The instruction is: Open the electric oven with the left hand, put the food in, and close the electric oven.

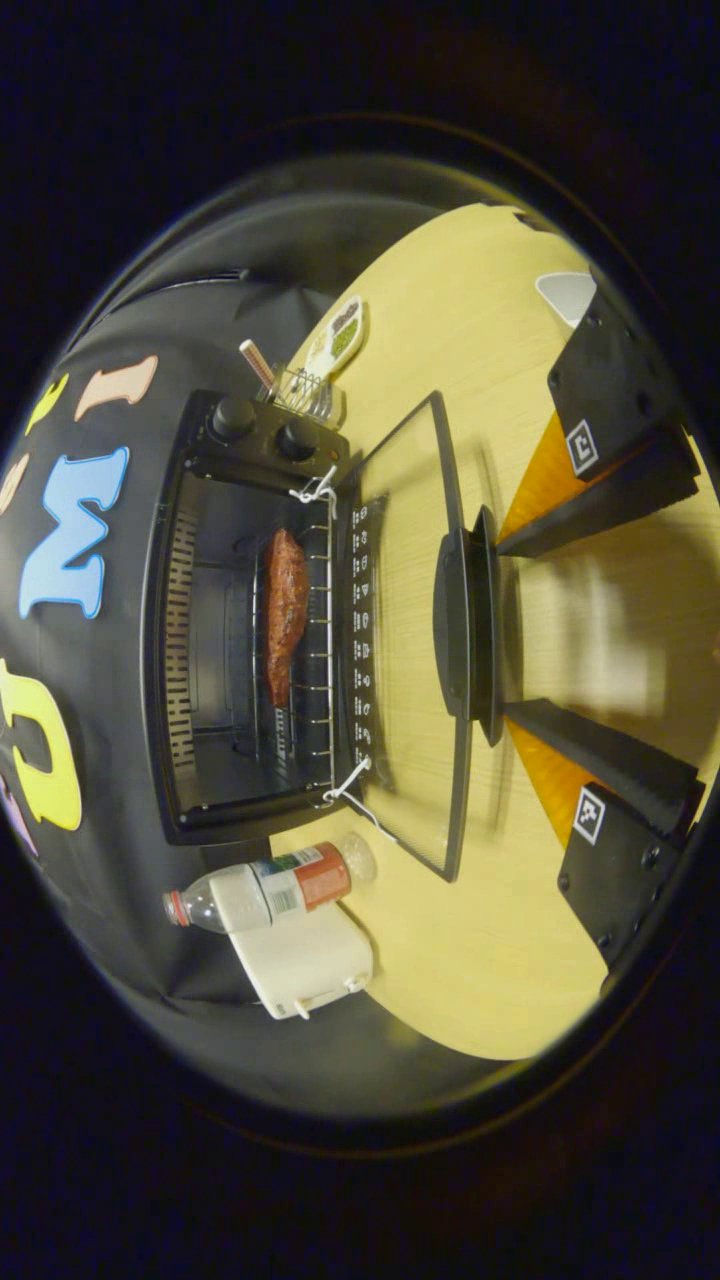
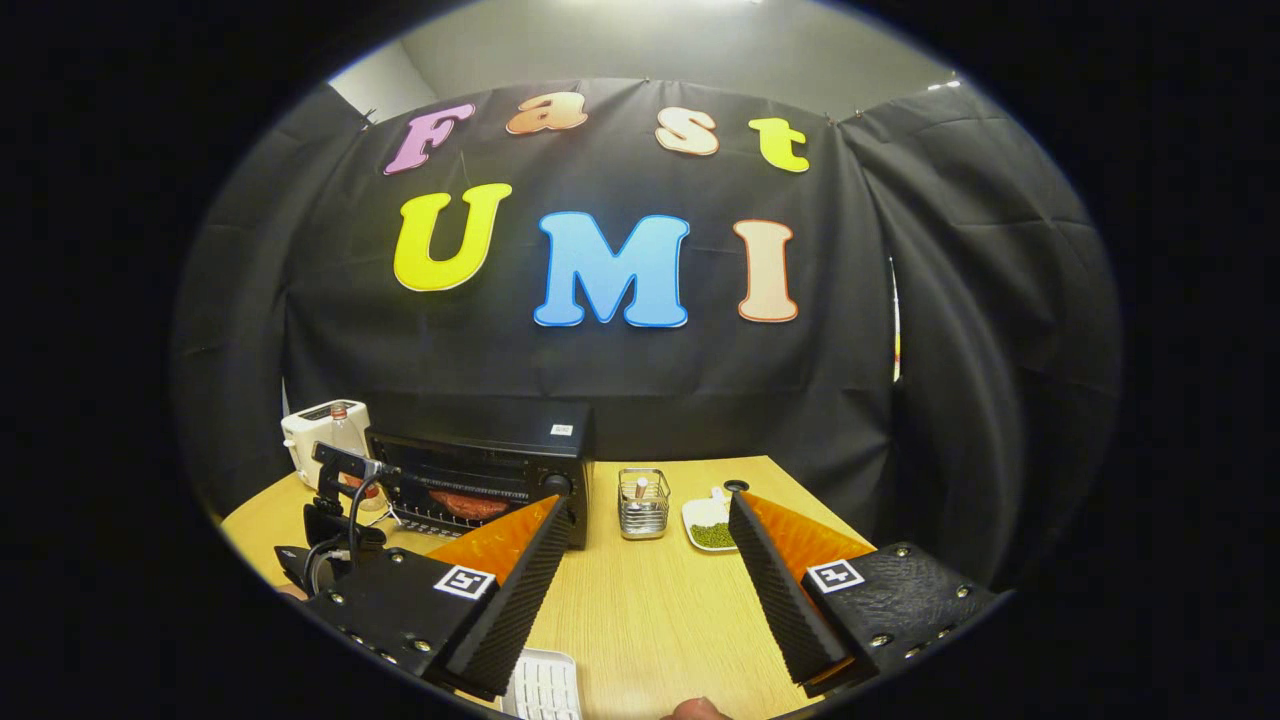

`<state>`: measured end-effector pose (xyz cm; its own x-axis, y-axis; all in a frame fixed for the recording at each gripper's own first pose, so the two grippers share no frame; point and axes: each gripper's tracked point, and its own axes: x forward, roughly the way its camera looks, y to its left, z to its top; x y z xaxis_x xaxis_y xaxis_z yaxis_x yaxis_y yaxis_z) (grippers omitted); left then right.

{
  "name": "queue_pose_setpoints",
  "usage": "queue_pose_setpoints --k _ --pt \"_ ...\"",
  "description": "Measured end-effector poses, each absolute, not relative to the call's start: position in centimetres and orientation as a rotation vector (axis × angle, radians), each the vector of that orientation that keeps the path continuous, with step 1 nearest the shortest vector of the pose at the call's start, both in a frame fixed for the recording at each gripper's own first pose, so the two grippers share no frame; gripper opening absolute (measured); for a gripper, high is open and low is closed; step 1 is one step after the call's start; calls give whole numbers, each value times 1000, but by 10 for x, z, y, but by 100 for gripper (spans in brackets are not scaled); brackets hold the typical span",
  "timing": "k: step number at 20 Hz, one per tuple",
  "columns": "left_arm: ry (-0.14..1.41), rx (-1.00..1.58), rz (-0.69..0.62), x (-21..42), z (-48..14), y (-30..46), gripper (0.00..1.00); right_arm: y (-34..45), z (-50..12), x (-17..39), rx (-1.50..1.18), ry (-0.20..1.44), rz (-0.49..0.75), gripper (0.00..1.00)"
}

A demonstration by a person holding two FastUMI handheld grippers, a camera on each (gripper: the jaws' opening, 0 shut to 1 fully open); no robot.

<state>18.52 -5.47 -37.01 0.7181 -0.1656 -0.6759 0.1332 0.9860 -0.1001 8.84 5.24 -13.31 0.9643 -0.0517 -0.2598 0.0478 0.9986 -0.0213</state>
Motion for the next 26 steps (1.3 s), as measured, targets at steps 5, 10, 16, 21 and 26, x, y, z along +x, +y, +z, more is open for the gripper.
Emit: queue_pose_setpoints --k 5,10,16,21,26 --pt "694 -62 -161 185 -352 -53 100 60 -133 90 -14 263 -23 98" --pt "637 -77 -157 189 -326 -51 100 69 -136 96 -8 263 1 98" --pt "547 -30 -167 201 -291 -50 97 70 -138 97 3 276 6 98" --pt "459 0 -174 229 -258 -48 100 65 -139 98 9 286 -8 98" --pt "376 4 -177 265 -224 -46 97 59 -137 98 13 281 -27 98"
